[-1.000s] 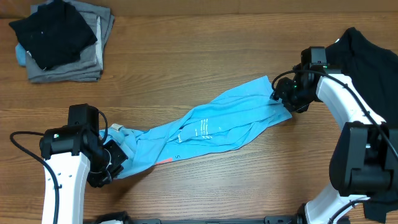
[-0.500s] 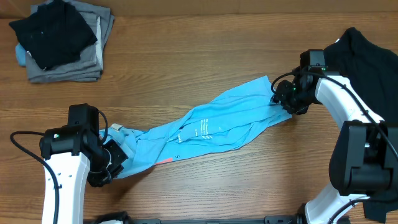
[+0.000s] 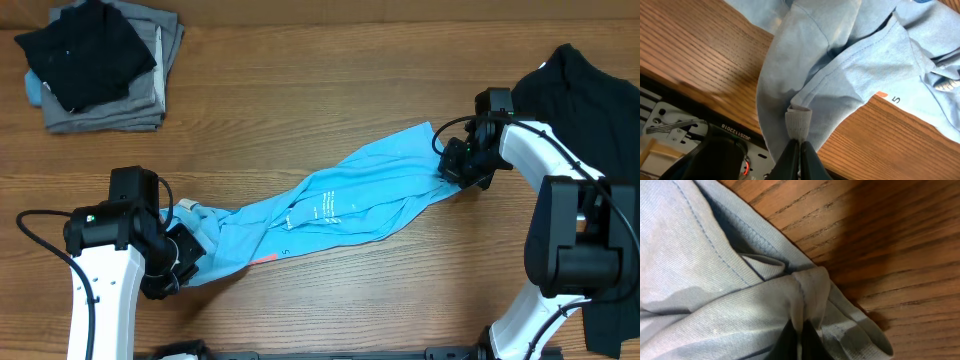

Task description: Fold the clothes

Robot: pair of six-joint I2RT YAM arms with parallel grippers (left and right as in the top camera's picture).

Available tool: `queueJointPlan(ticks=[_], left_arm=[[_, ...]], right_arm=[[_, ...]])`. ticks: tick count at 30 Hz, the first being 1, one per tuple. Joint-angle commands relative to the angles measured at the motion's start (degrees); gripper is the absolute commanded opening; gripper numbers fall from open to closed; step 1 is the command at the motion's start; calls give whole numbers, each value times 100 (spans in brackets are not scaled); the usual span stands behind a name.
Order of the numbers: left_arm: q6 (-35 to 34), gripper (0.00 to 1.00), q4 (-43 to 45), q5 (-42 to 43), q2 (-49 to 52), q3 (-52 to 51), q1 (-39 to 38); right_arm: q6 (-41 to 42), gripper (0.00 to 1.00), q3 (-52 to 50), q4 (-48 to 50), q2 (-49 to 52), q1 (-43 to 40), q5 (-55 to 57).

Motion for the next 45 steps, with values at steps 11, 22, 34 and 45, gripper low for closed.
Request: queueJointPlan(ticks=[11,22,34,45], left_arm=[[103,4,-190,-831,-17,1158,7],[-157,4,-481,-1025,127,1598,9],[-310,7,446,-966,317,713,9],[-278,22,1209,-1016,1558,629,9]], right_arm=[[426,4,920,-752,-4,-754,999],[428,4,1075,-850,-4,-1191,1003],[706,4,1075,-1032,-4,-1589,994],[706,4,1075,-1281,-4,-1624,999]])
